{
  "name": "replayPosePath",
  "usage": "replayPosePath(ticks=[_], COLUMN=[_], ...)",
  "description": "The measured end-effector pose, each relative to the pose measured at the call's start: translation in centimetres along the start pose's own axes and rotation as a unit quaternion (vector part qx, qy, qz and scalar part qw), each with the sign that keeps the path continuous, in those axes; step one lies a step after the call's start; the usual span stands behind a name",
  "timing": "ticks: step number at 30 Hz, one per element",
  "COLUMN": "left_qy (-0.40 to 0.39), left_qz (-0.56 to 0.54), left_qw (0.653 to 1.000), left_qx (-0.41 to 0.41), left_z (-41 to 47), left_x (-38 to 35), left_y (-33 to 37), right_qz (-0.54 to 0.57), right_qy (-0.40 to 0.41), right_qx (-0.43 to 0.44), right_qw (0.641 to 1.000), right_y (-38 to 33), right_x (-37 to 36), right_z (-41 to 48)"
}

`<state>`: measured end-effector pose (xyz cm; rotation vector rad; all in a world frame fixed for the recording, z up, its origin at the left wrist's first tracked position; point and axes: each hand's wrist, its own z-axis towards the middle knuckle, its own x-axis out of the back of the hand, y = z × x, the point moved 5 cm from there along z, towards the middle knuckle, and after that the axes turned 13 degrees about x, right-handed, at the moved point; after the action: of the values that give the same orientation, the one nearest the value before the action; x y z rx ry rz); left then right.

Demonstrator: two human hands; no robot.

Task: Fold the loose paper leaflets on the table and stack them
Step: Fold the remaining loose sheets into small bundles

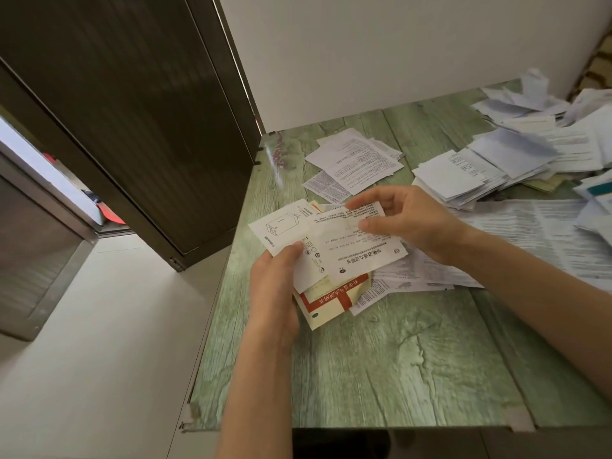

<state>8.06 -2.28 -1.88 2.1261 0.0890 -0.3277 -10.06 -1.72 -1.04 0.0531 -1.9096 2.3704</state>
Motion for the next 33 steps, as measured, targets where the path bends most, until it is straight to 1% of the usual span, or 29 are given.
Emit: replayPosePath(ticks=[6, 10, 13, 17, 20, 22, 24, 26, 30, 31, 33], left_qy=[-0.013, -0.011, -0.003, 0.022, 0.041, 0.053, 0.061, 0.061, 0.053, 0.050, 0.041], left_qz=[0.003, 0.011, 0.005, 0.012, 0.016, 0.000, -0.009, -0.007, -0.009, -0.009, -0.005], left_qw=[1.000, 0.999, 0.999, 0.996, 0.994, 0.994, 0.994, 0.994, 0.995, 0.995, 0.996], left_qx=[-0.013, -0.029, -0.041, -0.085, -0.101, -0.099, -0.095, -0.088, -0.085, -0.086, -0.083], left_z=[-0.2, -0.7, -1.0, -1.3, -1.3, -1.2, -1.1, -1.0, -0.9, -0.9, -0.7], left_x=[-0.6, -1.8, -2.4, -3.0, -3.3, -3.2, -2.9, -2.7, -2.0, -1.6, -1.0], left_y=[-0.1, -0.5, -0.6, -0.7, -0.6, -0.6, -0.5, -0.4, 0.0, 0.2, 0.5], right_qz=[0.005, -0.078, -0.120, -0.154, -0.169, -0.171, -0.152, -0.133, -0.133, -0.141, -0.196], right_qy=[0.017, 0.046, 0.053, 0.045, 0.038, 0.011, 0.007, 0.017, 0.055, 0.071, 0.091], right_qx=[0.001, 0.056, 0.101, 0.148, 0.175, 0.171, 0.146, 0.136, 0.164, 0.165, 0.168], right_qw=[1.000, 0.994, 0.986, 0.976, 0.969, 0.970, 0.978, 0.982, 0.976, 0.973, 0.962], right_y=[-0.1, -0.8, -1.2, -1.3, -1.4, -1.5, -1.4, -1.4, -1.8, -1.8, -1.8], right_x=[-0.2, -0.6, -0.9, -1.9, -3.0, -3.6, -3.3, -2.9, -1.6, -1.2, -0.3], right_z=[0.0, -0.2, -0.3, -0.6, -1.1, -1.3, -1.3, -1.1, -0.9, -0.7, -0.4])
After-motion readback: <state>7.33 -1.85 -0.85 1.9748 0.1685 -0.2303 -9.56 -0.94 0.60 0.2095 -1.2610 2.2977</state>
